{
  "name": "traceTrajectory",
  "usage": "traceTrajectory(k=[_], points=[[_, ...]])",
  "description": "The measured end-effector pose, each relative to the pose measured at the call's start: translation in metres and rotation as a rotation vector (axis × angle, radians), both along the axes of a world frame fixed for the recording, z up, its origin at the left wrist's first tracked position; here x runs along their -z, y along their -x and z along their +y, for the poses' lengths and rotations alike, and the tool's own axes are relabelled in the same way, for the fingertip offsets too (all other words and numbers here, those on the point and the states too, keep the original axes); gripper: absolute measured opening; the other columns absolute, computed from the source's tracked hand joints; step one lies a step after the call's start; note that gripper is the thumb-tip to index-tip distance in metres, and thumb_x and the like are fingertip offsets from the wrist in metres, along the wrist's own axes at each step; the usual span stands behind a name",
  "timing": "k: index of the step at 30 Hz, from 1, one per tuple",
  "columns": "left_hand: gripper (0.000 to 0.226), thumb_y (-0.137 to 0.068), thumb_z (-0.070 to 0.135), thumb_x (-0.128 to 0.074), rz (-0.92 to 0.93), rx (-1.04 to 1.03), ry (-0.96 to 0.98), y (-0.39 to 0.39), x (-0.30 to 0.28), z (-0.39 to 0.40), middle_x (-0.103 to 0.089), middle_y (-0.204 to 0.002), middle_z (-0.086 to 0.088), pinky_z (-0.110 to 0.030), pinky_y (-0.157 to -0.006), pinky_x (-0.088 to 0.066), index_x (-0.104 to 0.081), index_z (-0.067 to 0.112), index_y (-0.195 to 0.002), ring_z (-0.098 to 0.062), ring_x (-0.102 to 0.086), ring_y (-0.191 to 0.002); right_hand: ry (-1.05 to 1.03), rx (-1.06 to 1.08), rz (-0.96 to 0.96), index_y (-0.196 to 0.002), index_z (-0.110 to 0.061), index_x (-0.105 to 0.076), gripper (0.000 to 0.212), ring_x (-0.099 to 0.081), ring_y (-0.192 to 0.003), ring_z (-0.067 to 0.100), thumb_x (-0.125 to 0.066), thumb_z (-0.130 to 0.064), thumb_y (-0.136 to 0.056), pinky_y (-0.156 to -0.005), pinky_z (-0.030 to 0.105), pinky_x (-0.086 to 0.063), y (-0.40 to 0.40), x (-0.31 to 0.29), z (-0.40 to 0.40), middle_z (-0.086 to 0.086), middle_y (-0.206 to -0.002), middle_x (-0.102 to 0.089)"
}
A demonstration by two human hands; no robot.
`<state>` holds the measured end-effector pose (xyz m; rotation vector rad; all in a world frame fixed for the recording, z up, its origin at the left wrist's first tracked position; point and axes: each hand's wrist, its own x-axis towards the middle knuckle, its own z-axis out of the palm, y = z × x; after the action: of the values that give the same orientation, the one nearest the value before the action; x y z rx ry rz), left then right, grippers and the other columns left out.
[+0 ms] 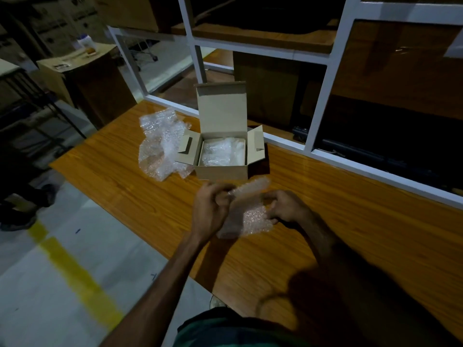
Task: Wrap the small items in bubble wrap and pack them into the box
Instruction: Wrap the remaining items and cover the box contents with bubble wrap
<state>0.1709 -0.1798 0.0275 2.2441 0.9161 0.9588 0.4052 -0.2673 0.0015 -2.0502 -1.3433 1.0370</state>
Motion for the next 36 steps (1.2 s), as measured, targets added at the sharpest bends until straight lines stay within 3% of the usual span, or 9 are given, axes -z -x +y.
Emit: traceTrajectory(k=[7,11,14,19,22,25,29,32,36], points=[[0.034,-0.096,0.027,-0.049,0.422,0.171,-0.087,0.014,0.067,-0.038,-0.068,-0.138,0.005,-0.057,-0.112,-0.042,-0.075,0.026,-0.119,-0.019,-0.050,-0.140,0.027,0.156,0.217,-0.135,-0.011,-0.063,0.035,-0.069,-0.066,0.021,-0.063,-0.002,-0.101,-0.052,0.031,-0.050,-0.016,0.007,0.000,0.009,-0.088,-0.076],[0.030,-0.079,-0.002,-0.064,0.267,0.209,-0.060,0.022,0.067,-0.033,-0.073,-0.129,-0.008,-0.058,-0.115,-0.044,-0.078,0.011,-0.102,-0.014,-0.052,-0.135,-0.006,0.256,-0.152,-0.128,-0.022,-0.069,0.025,-0.070,-0.084,0.014,-0.056,-0.020,-0.107,-0.071,0.036,-0.058,-0.016,0.007,0.004,-0.003,-0.105,-0.075],[0.029,-0.075,-0.007,-0.064,0.201,0.195,-0.011,0.027,0.067,-0.023,-0.073,-0.128,-0.011,-0.059,-0.113,-0.045,-0.076,0.010,-0.095,0.000,-0.043,-0.134,-0.147,0.311,-0.353,-0.126,-0.026,-0.070,0.022,-0.059,-0.095,0.007,-0.057,-0.026,-0.108,-0.072,0.025,-0.044,0.009,-0.009,0.010,-0.005,-0.123,-0.071],[0.020,-0.075,0.005,-0.060,0.206,0.213,0.023,0.029,0.067,-0.023,-0.075,-0.122,-0.010,-0.047,-0.123,-0.038,-0.075,0.007,-0.087,0.013,-0.040,-0.132,-0.383,-0.015,-0.605,-0.136,-0.023,-0.064,0.031,-0.063,-0.117,0.018,-0.057,-0.022,-0.106,-0.099,0.035,-0.054,0.081,-0.017,0.012,0.000,-0.139,-0.063],[0.023,-0.075,0.010,-0.055,0.237,0.185,0.015,0.030,0.067,-0.021,-0.075,-0.120,-0.009,-0.042,-0.126,-0.026,-0.074,0.006,-0.088,-0.008,-0.050,-0.134,-0.324,-0.183,-0.649,-0.158,-0.016,-0.045,0.053,-0.037,-0.154,0.029,-0.055,-0.025,-0.107,-0.127,0.046,-0.023,0.101,0.012,0.017,0.010,-0.167,-0.039],[0.017,-0.084,0.013,-0.051,0.332,0.125,-0.014,0.028,0.065,-0.019,-0.072,-0.094,-0.007,-0.052,-0.112,-0.041,-0.068,0.011,-0.082,-0.024,-0.061,-0.103,-0.185,-0.192,-0.672,-0.167,-0.018,-0.026,0.061,-0.015,-0.163,0.030,-0.029,-0.044,-0.112,-0.128,0.049,-0.002,0.104,0.046,0.012,0.011,-0.175,-0.018],[0.037,-0.099,0.032,-0.045,0.499,0.003,-0.141,0.019,0.065,-0.020,-0.068,-0.126,-0.011,-0.056,-0.123,-0.032,-0.069,0.011,-0.119,-0.030,-0.053,-0.133,-0.146,-0.172,-0.661,-0.168,-0.023,-0.022,0.073,-0.008,-0.164,0.027,-0.007,-0.053,-0.103,-0.131,0.054,-0.008,0.104,0.060,0.006,0.007,-0.177,-0.013],[0.066,-0.104,0.040,-0.026,0.589,0.107,-0.055,0.009,0.065,-0.019,-0.034,-0.167,-0.015,-0.054,-0.130,-0.017,-0.035,0.006,-0.160,-0.036,-0.021,-0.159,-0.151,-0.152,-0.678,-0.168,-0.022,-0.023,0.069,-0.008,-0.164,0.024,-0.013,-0.048,-0.106,-0.132,0.052,-0.008,0.106,0.062,0.007,0.005,-0.177,-0.013],[0.065,-0.110,0.048,-0.005,0.801,0.115,-0.034,0.022,0.082,-0.005,0.015,-0.175,0.000,-0.053,-0.131,0.003,0.009,0.023,-0.168,-0.020,0.021,-0.160,-0.165,-0.122,-0.656,-0.169,-0.028,-0.020,0.066,-0.007,-0.164,0.021,-0.022,-0.054,-0.108,-0.132,0.051,-0.005,0.099,0.067,0.003,0.000,-0.177,-0.014]])
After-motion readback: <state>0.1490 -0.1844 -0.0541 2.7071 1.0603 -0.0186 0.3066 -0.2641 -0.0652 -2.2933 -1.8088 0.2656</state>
